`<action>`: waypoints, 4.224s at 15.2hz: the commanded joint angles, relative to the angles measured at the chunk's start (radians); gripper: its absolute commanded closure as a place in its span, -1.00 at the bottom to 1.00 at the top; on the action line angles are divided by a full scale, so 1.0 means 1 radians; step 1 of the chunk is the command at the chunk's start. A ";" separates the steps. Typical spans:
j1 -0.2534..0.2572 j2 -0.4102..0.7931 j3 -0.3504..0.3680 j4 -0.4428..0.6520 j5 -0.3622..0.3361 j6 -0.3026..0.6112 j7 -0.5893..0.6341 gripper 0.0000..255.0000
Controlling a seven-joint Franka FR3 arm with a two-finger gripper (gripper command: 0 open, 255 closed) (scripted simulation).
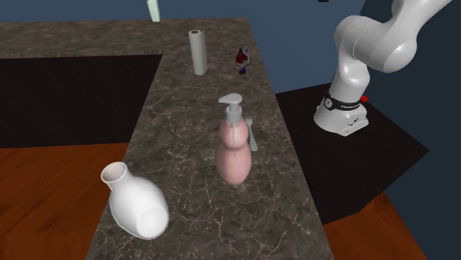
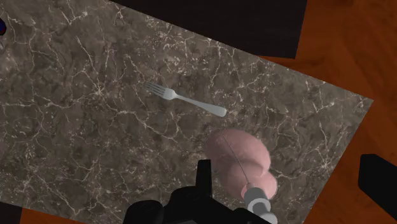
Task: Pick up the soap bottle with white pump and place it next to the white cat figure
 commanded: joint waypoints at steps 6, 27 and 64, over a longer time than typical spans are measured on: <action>0.013 0.135 0.035 -0.019 0.005 0.145 -0.013 -1.00; 0.039 0.638 0.135 0.043 -0.040 0.555 -0.013 -1.00; 0.037 0.598 0.127 0.225 -0.041 0.333 -0.008 1.00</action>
